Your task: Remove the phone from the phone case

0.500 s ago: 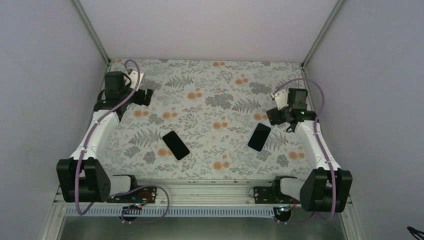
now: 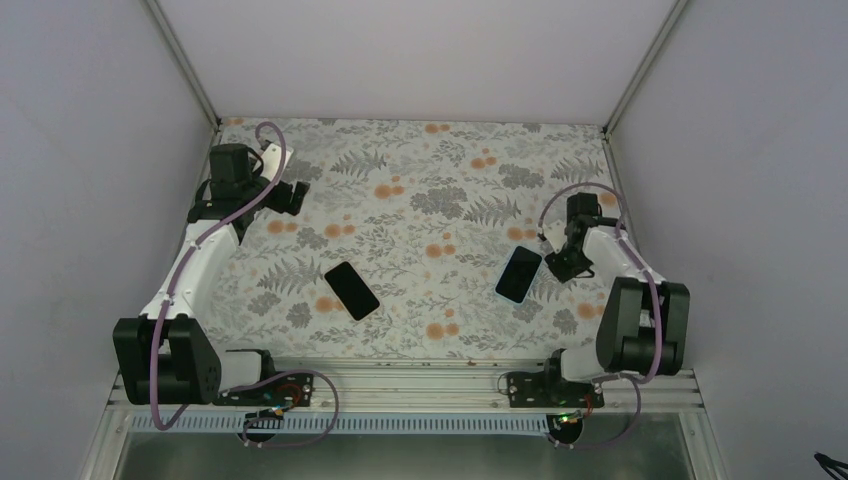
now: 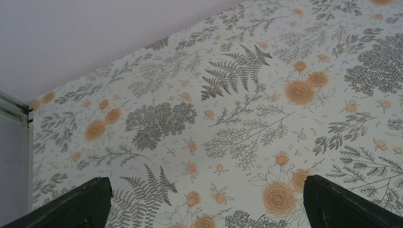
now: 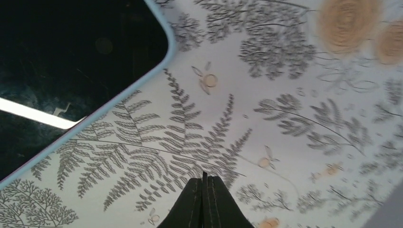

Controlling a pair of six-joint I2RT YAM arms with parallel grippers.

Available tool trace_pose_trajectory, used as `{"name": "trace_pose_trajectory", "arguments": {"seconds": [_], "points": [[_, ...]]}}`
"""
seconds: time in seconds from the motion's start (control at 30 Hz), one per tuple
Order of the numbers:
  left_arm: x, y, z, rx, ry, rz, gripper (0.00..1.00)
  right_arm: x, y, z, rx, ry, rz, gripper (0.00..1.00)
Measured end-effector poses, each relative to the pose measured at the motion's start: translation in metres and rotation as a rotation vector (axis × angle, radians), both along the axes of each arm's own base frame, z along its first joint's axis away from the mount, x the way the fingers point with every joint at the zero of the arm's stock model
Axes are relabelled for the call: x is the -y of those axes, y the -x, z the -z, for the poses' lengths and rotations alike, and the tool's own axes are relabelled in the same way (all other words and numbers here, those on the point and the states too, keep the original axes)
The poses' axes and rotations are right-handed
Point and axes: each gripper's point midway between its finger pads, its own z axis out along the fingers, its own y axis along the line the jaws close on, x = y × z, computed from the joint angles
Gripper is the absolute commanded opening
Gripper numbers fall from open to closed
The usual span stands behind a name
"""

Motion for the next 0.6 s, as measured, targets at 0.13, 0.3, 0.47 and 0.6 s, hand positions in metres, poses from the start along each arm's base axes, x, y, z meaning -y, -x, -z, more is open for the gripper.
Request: {"name": "trace_pose_trajectory", "arguments": {"seconds": [0.13,0.3,0.47,0.6], "points": [[0.003,0.001,0.000,-0.001,0.003,0.018,1.00,-0.008,0.003,0.020,-0.077,-0.047,-0.023,0.03],[0.005,0.002,0.001,-0.002,0.002,0.034,1.00,-0.021,0.005,0.041,-0.153,-0.097,-0.056,0.03],[0.007,0.003,0.002,-0.008,0.008,0.046,1.00,-0.037,-0.006,0.044,-0.160,-0.145,-0.091,0.03],[0.009,0.006,0.006,-0.019,0.014,0.056,1.00,-0.058,-0.022,0.045,-0.158,-0.168,-0.152,0.03]]}}
